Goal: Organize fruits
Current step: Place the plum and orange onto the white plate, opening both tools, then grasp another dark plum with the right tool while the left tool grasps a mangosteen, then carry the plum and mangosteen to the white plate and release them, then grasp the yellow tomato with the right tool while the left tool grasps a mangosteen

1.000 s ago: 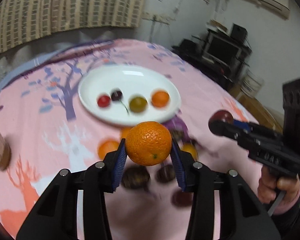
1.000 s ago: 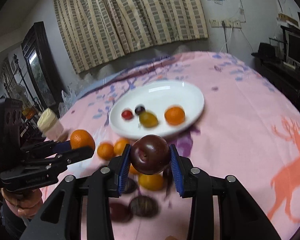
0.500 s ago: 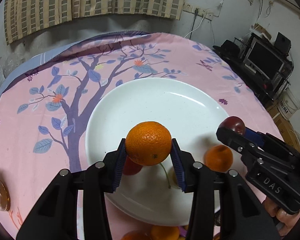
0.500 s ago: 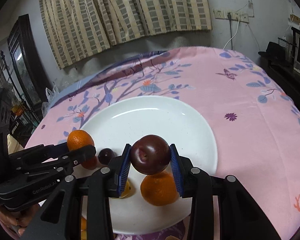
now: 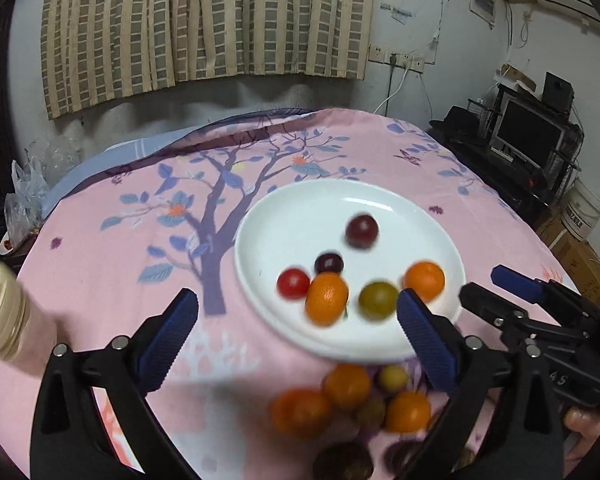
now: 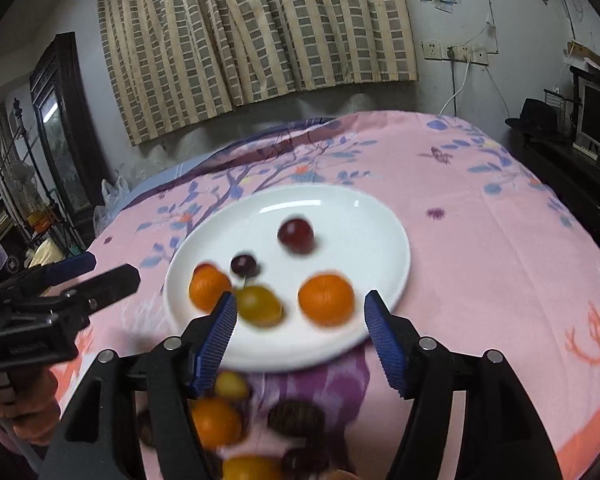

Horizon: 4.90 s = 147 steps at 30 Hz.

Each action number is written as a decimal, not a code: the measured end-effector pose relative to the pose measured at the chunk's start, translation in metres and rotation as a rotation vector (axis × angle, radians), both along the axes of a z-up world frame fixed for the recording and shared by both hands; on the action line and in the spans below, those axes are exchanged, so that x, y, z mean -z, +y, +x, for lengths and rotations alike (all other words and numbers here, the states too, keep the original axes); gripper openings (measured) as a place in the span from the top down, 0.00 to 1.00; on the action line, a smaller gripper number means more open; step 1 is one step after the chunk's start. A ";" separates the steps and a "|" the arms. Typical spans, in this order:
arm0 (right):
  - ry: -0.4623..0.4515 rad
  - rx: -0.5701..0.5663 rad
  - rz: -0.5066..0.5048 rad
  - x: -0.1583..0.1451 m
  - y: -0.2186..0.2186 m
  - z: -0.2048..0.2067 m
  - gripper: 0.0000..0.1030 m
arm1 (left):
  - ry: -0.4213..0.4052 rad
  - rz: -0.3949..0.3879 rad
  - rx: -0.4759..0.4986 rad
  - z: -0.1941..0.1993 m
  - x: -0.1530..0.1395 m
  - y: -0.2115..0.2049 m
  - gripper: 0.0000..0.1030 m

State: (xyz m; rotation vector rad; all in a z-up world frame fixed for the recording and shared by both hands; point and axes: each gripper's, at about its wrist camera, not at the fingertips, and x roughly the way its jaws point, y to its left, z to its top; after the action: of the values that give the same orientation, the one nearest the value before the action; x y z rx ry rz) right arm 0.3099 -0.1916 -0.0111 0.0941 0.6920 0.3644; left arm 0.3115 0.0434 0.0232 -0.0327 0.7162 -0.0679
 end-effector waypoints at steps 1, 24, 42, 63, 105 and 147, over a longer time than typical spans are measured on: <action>0.015 -0.006 0.015 0.003 -0.002 -0.012 0.33 | 0.006 -0.003 -0.012 -0.010 0.005 0.004 0.05; 0.218 -0.144 -0.013 0.049 0.047 -0.136 0.49 | 0.097 -0.112 -0.126 -0.091 0.047 0.061 0.05; 0.212 -0.109 -0.036 0.053 0.050 -0.126 0.61 | 0.114 -0.046 -0.059 -0.089 0.051 0.040 0.05; 0.219 -0.202 -0.062 0.054 0.056 -0.146 0.62 | 0.207 0.052 0.242 -0.077 0.076 -0.021 0.51; 0.214 -0.248 -0.007 0.005 0.038 0.094 0.48 | 0.107 -0.037 -0.027 0.062 0.013 -0.009 0.28; 0.163 -0.628 -0.221 0.026 0.010 -0.018 0.64 | 0.247 -0.105 0.108 -0.071 0.077 -0.074 0.66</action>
State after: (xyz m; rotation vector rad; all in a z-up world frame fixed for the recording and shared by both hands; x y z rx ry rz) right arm 0.2918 -0.1815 -0.0376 -0.3150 0.9130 0.8847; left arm 0.2400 -0.0304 -0.0540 -0.1040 0.9610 -0.2074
